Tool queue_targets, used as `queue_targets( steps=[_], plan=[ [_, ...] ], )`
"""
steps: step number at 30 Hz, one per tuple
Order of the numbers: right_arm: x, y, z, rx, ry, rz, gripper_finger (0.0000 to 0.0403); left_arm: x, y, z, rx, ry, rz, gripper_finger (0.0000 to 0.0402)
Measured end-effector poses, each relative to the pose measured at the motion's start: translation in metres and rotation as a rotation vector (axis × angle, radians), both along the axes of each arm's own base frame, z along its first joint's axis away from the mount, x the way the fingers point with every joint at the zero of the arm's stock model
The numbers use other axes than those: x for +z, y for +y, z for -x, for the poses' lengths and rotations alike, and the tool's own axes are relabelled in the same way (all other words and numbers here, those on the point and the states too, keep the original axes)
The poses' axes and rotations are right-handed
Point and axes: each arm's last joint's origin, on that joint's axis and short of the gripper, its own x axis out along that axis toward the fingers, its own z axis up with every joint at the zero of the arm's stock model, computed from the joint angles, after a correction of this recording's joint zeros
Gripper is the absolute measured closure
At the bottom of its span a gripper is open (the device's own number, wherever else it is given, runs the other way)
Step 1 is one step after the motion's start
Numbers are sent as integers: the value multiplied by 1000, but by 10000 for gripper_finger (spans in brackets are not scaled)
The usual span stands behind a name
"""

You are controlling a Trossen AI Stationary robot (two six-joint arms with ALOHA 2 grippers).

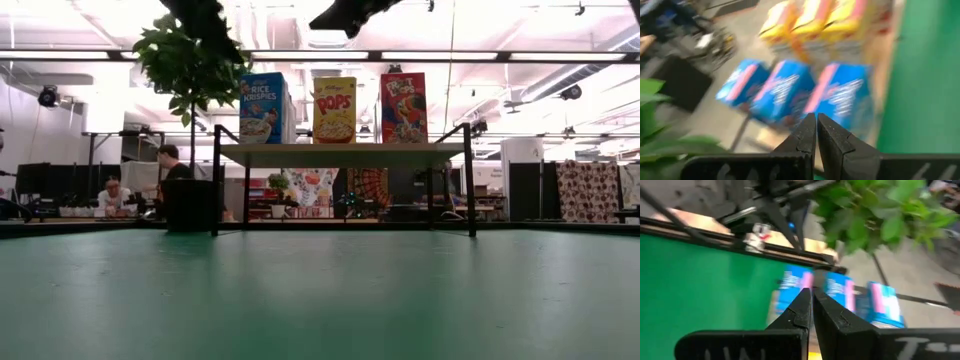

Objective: Stack cereal on shelf
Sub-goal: Return to Home Position

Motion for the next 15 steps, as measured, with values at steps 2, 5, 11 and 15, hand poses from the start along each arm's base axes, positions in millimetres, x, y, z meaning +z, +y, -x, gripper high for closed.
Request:
queue_targets(
  steps=[2,5,11,15],
  plan=[
    [0,9,5,44,-3,-20,394,2,-7,0,-60,-33,37,402],
    [-4,26,11,89,-8,-25,394,5,-18,0,-112,-66,68,402],
    [-24,60,29,161,-29,-23,394,7,-38,-1,-212,-88,104,402],
    [-42,78,49,189,-76,-28,394,-1,-53,-2,-385,-108,167,402]
  ],
)
